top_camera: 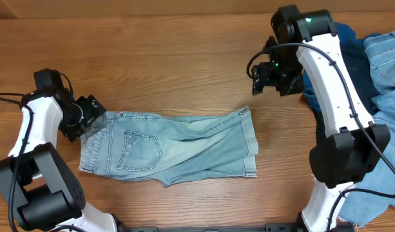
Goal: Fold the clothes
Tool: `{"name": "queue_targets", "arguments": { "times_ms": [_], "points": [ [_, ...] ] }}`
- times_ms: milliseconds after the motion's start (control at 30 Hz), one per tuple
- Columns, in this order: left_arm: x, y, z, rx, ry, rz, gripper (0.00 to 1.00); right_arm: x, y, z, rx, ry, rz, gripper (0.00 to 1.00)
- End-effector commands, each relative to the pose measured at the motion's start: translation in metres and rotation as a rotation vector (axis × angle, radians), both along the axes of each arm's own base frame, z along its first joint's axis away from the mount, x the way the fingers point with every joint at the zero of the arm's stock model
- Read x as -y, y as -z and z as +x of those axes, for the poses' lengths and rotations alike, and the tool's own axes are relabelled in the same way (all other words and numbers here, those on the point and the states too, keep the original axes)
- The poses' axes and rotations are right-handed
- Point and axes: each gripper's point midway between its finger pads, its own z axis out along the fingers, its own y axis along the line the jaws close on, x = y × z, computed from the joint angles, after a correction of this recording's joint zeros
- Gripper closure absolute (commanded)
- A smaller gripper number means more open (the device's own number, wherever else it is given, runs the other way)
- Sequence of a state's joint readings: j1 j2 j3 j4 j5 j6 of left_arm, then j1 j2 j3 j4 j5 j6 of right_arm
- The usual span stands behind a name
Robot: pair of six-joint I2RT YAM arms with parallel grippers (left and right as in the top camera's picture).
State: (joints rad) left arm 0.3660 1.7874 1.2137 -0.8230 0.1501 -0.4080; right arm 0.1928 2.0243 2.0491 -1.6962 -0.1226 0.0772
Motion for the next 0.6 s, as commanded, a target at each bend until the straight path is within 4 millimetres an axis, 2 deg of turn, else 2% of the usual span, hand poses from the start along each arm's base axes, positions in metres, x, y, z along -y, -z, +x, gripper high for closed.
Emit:
{"name": "queue_targets", "arguments": {
  "times_ms": [0,33,100,167,267,300,367,400,567],
  "points": [
    [0.001,-0.001,0.014,0.052,0.114,0.035,0.1,0.002,-0.009,-0.004,0.031,-0.03,-0.004,0.18],
    [0.019,-0.002,0.023,0.103,0.205,-0.03,0.1,0.002,-0.009,-0.004,0.031,-0.03,-0.004,0.18],
    [0.032,0.002,0.027,0.122,0.267,-0.075,0.09,0.002,-0.009,-0.004,0.031,-0.03,-0.003,0.2],
    [0.037,0.011,0.026,0.104,0.295,-0.088,0.09,0.002,-0.009,-0.004,0.031,-0.03,-0.004,0.25],
    [0.045,0.026,0.02,0.062,0.296,-0.143,0.1,0.002,-0.009,-0.004,0.031,-0.03,-0.004,0.26],
    [0.048,0.026,0.015,0.044,0.295,-0.161,0.22,0.002,-0.009,-0.004,0.031,-0.03,-0.003,0.26],
    [0.055,0.024,0.006,0.01,0.291,-0.206,0.74,0.002,-0.009,-0.004,0.031,-0.03,-0.003,0.26],
    [0.063,0.02,-0.005,-0.027,0.275,-0.267,0.96,0.002,-0.009,-0.004,0.031,-0.031,-0.004,0.26],
    [0.077,-0.006,-0.027,-0.134,0.253,-0.377,0.96,0.004,-0.009,-0.004,0.034,-0.034,-0.015,0.26]
  ]
}}
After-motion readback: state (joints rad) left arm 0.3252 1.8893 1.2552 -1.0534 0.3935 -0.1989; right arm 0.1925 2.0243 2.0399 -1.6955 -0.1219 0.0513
